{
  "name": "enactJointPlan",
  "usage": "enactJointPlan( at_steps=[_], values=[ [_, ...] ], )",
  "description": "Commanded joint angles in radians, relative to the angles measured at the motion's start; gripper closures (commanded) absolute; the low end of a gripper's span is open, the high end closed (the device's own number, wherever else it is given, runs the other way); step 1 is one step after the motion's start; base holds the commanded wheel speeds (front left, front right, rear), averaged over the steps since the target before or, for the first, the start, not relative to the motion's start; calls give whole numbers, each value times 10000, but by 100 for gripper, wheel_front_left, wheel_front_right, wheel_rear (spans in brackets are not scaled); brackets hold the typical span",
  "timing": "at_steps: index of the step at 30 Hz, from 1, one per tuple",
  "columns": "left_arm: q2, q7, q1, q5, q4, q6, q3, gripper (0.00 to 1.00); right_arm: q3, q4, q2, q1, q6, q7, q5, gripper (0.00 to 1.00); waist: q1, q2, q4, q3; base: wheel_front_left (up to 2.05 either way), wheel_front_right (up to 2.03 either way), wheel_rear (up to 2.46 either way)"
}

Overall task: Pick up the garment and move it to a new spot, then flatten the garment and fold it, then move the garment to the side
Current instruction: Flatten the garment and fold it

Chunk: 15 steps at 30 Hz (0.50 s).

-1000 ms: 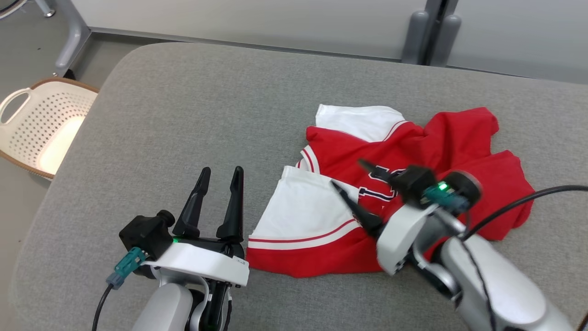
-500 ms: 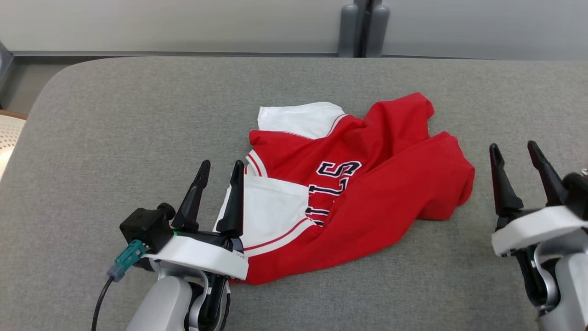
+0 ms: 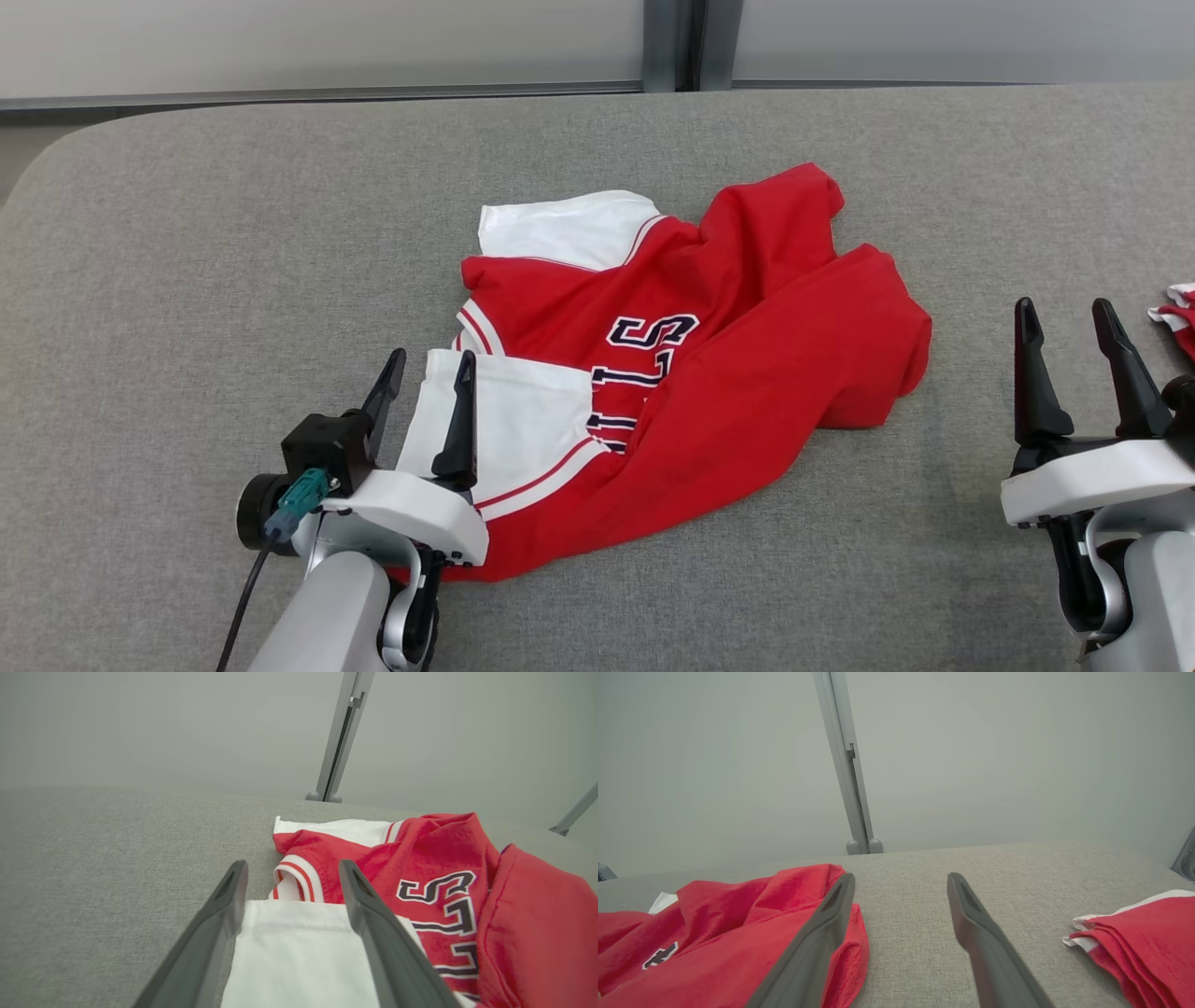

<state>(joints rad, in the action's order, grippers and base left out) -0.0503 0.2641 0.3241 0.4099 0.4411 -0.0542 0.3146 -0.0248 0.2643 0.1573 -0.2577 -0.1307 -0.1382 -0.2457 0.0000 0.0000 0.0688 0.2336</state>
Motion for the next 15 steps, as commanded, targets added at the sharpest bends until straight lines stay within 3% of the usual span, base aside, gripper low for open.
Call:
enactJointPlan(
  at_steps=[1,15],
  values=[
    [-116,0,263,-145,269,-71,38,0,-32,-16,-4,-73,0,-62,34,0,0,0,-20,24,0,0,0],
    [-715,-959,2159,-922,3418,143,733,0,100,344,-150,-145,0,-253,-43,0,0,0,-261,445,0,0,0]
  ],
)
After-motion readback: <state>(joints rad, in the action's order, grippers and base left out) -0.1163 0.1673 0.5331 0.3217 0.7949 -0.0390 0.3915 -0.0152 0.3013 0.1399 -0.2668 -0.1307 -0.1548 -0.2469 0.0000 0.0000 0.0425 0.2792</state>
